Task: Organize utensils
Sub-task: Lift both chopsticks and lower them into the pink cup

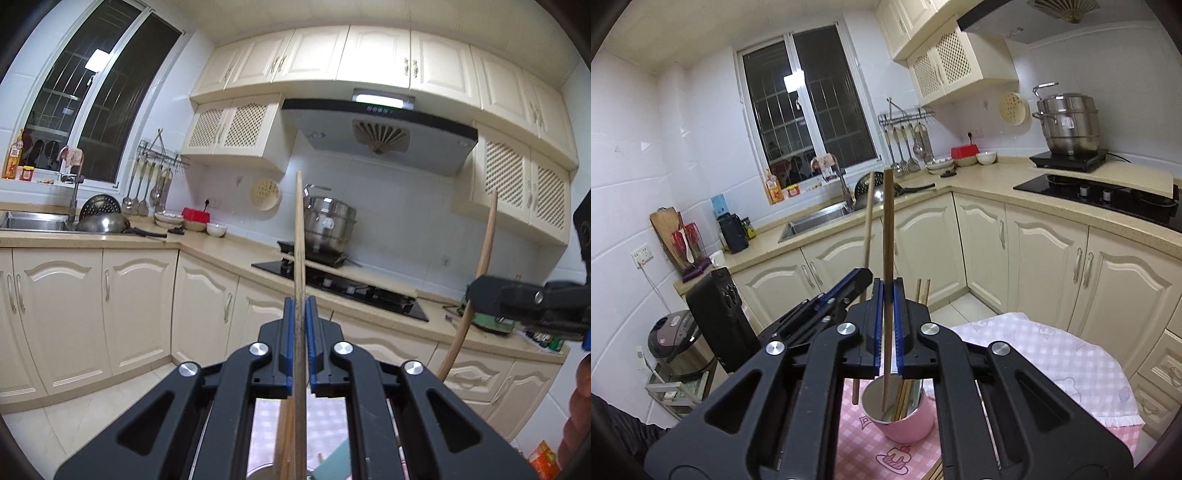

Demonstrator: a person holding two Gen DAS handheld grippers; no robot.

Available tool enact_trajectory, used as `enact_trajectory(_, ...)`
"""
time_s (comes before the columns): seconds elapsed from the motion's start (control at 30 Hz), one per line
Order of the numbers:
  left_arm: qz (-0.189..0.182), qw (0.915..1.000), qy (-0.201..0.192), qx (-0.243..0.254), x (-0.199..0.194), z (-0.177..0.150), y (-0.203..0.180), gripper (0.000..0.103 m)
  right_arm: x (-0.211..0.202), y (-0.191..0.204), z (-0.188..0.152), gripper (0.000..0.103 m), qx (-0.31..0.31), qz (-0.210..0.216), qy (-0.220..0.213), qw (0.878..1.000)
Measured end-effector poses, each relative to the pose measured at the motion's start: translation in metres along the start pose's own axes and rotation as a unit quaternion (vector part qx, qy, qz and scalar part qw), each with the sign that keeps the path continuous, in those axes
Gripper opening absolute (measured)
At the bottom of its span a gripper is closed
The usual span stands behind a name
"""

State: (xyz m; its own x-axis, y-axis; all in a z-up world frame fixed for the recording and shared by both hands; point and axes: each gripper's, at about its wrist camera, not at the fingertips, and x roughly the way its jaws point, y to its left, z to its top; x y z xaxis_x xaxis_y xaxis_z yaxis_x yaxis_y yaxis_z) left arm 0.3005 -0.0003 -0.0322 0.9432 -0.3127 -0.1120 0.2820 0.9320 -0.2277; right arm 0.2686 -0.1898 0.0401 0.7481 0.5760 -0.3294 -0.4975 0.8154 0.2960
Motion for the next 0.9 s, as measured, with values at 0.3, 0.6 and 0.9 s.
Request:
enact_trajectory(0.3, 0.016, 0.9987, 0.048, 0.001, 0.019, -0.033, 0.017, 0.007, 0.036, -0.009, -0.015, 0.006, 0.012, -0.001, 0.055, 0.998)
enact_trajectory(0.6, 0.039, 0.9973, 0.06, 0.015, -0.01, -0.029, 0.02, 0.091, 0.025, -0.027, -0.018, 0.082, 0.057, -0.008, 0.035, 0.998)
enact_trajectory(0.9, 0.059, 0.9931, 0.092, 0.043, -0.031, -0.018, 0.003, 0.098, 0.004, -0.043, -0.022, 0.097, 0.093, -0.032, 0.022, 0.995)
